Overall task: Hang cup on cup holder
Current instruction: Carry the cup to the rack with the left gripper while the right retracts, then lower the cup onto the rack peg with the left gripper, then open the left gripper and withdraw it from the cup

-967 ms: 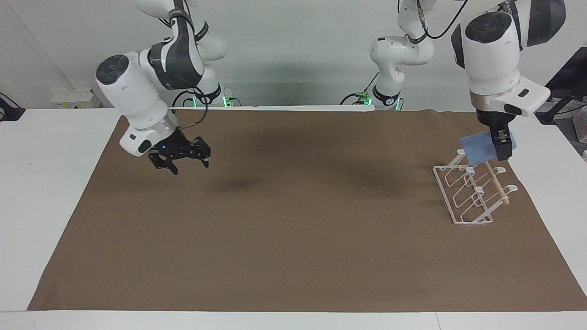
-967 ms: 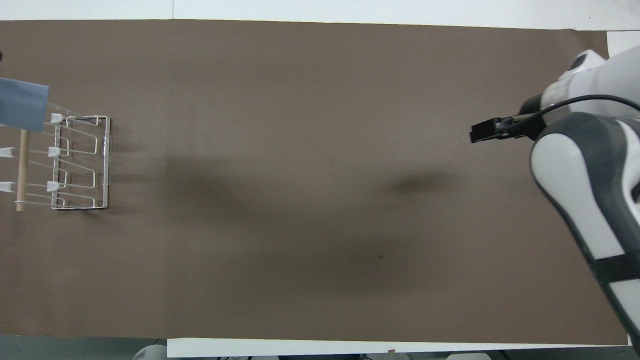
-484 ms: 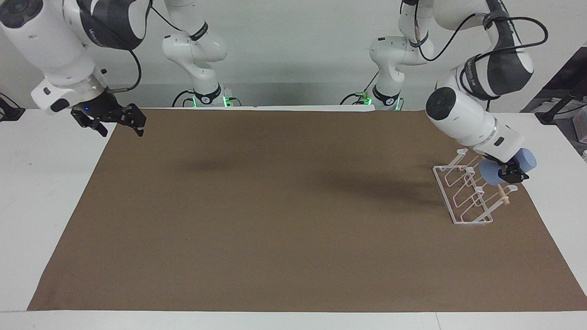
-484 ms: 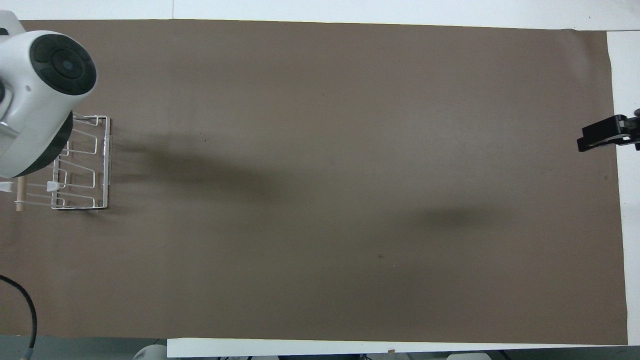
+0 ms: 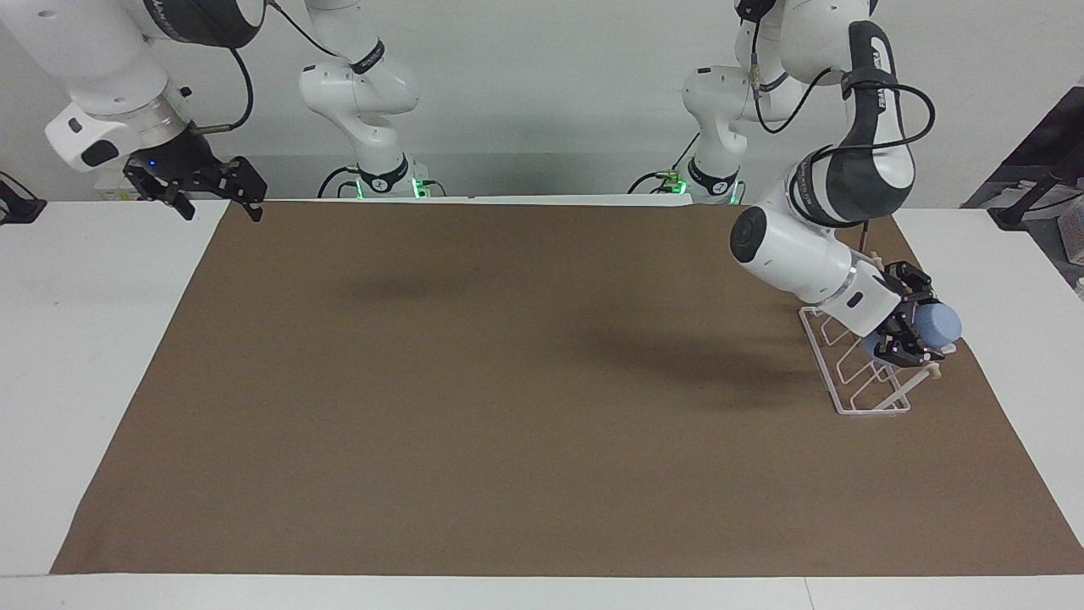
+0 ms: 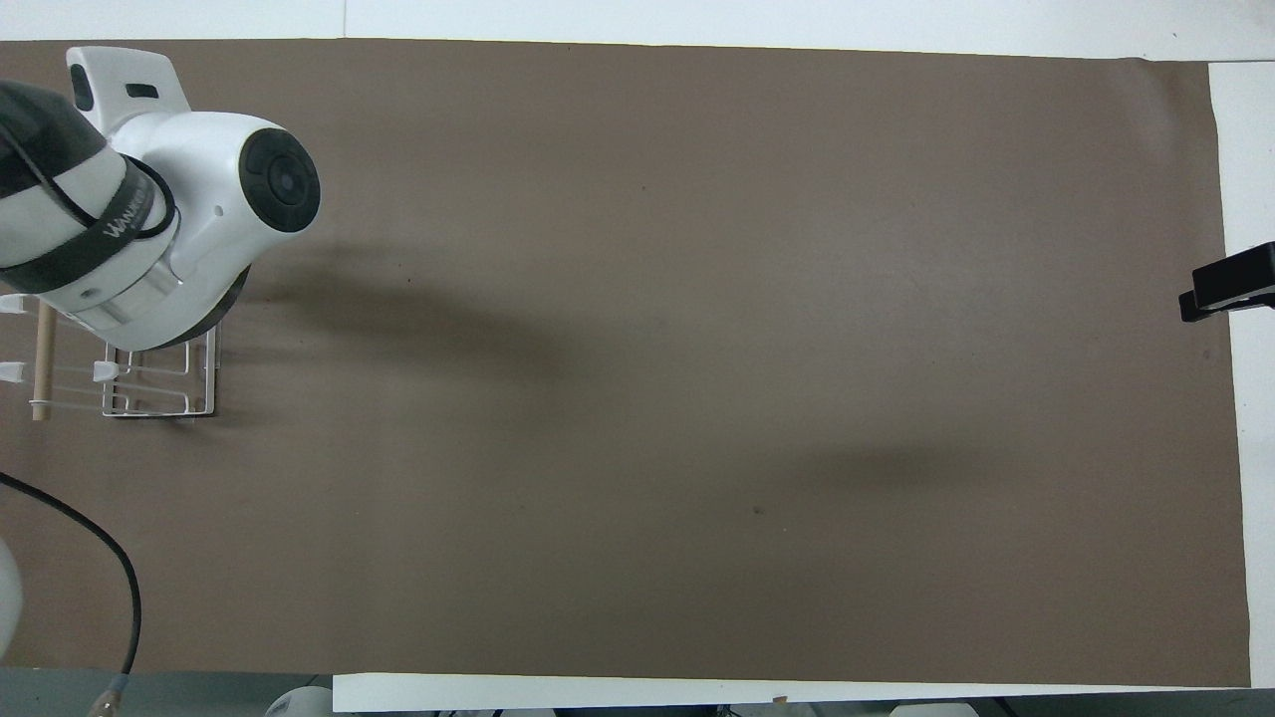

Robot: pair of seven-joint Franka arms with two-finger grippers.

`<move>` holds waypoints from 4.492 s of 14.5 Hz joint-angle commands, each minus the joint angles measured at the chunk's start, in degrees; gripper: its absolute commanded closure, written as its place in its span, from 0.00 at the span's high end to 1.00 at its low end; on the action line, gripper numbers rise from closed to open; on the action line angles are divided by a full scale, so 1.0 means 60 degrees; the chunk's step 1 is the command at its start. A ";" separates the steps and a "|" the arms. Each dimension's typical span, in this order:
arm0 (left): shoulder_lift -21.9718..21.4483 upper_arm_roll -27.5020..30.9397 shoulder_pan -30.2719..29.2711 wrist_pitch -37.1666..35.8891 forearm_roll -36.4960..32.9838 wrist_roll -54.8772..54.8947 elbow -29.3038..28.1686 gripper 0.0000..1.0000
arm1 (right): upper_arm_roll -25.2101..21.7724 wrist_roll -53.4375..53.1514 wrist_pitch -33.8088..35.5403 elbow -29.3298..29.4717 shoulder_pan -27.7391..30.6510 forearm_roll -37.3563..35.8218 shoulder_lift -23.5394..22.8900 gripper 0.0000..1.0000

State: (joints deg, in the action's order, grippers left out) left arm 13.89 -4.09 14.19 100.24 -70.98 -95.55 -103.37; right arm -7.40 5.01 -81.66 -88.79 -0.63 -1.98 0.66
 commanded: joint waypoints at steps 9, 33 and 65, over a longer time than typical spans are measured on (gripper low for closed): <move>-0.0499 0.0036 -0.0535 0.1120 -0.0446 -0.0525 -0.1170 0.25 | 0.0003 -0.0132 0.0133 -0.0011 -0.0070 -0.0387 0.0007 1.00; -0.0572 0.0022 -0.0769 0.1927 -0.0373 -0.0510 -0.1302 1.00 | 0.0017 -0.0088 0.0148 -0.0128 -0.0114 -0.0255 0.0095 1.00; -0.1876 0.0373 -0.1809 -0.2014 1.1229 1.6233 0.2756 1.00 | 0.0017 -0.0088 0.0148 -0.0128 -0.0114 -0.0255 0.0095 1.00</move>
State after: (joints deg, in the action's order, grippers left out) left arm 2.73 -2.14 3.78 89.86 -4.56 0.27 -88.63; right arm -7.33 5.01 -81.13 -88.85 -1.27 -3.32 0.52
